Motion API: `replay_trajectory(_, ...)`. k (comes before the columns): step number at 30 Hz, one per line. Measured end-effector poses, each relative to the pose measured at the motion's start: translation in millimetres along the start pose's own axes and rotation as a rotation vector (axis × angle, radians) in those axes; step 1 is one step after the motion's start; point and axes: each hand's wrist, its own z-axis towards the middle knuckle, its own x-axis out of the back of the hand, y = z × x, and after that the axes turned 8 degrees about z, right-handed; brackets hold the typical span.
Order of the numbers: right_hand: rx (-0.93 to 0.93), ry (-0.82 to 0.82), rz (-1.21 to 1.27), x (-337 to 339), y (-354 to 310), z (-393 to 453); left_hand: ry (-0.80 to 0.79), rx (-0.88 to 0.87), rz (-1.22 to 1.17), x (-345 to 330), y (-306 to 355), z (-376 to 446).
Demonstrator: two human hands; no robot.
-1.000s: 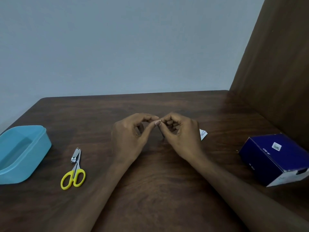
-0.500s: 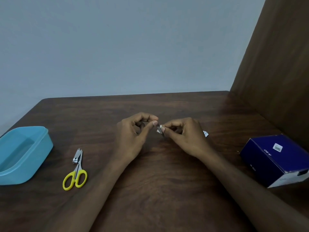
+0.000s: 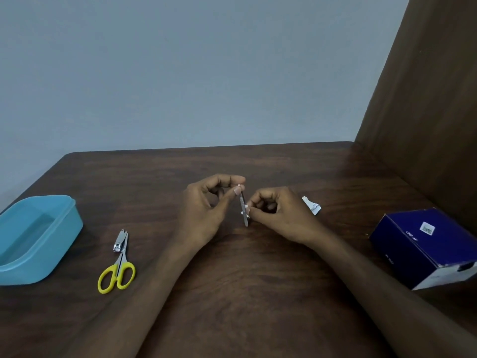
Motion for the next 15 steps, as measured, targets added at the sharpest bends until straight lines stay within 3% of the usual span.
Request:
replay_trajectory(8,0.027,0.072,0.199,-6.6,-2.5,5.4,-0.137,-0.024,-0.174,3.2,2.5,-0.7)
replay_trajectory(15,0.041,0.167,0.22,-6.2,-5.0,1.5,-0.115,-0.023,-0.175,2.2,3.9,-0.7)
